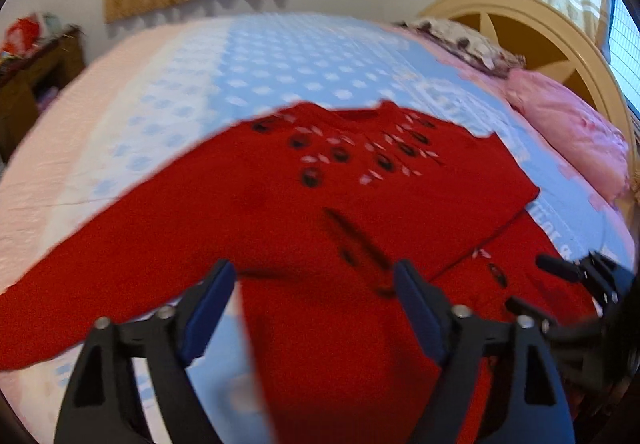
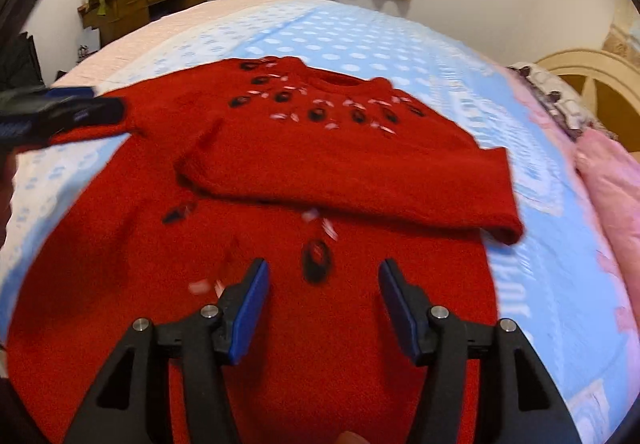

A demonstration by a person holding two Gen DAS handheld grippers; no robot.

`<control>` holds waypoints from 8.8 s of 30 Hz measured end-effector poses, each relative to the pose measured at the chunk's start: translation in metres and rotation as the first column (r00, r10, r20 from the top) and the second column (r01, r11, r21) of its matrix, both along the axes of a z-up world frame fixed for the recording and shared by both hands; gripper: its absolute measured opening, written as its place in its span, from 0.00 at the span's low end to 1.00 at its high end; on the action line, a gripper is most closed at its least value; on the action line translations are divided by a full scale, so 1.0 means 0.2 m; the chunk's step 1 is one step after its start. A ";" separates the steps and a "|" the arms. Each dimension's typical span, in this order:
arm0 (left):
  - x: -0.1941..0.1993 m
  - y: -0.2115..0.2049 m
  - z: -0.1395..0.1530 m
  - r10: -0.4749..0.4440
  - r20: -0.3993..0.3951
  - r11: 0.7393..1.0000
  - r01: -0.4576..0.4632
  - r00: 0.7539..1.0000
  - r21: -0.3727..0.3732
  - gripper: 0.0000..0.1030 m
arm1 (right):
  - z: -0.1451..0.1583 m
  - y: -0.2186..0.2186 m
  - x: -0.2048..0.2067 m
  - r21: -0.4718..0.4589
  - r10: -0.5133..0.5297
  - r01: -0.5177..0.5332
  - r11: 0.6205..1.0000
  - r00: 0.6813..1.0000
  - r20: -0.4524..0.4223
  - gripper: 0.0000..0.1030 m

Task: Fold small clothes
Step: 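Lift the cuff with the right tool and fold the sleeve across the cardigan body, then lay the sleeve flat and open the right tool while the left tool grasps the other cuff, then close the left tool on the other sleeve cuff, then lift the cuff with the left tool and fold the sleeve over the first sleeve, then open the left tool and release the folded sleeve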

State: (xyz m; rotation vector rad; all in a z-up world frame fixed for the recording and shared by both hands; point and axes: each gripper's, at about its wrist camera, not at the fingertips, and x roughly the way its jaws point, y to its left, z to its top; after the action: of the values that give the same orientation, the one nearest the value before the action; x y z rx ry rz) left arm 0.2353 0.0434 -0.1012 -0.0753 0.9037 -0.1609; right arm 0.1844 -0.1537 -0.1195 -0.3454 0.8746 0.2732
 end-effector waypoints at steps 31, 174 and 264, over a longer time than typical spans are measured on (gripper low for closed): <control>0.13 0.18 0.16 0.078 0.039 0.995 -0.076 0.996 -0.061 0.07 | -0.07 0.01 -0.19 -0.076 0.028 -0.020 0.997 0.993 0.111 0.59; -0.13 0.67 0.74 0.360 0.304 0.933 -0.333 0.882 -0.138 0.11 | 0.13 0.05 -0.26 0.084 0.103 -0.106 0.991 0.994 0.047 0.71; 0.00 0.42 -0.27 0.252 -0.001 0.957 -0.249 0.968 0.148 0.97 | -0.07 -0.41 0.46 0.225 -0.210 0.256 0.940 0.955 -0.208 0.12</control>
State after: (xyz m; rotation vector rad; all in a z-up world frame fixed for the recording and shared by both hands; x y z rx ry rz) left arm 0.2343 0.1265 -0.1559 -0.0542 0.9149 0.1429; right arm 0.2764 -0.2365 -0.1342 0.0210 1.0386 0.1922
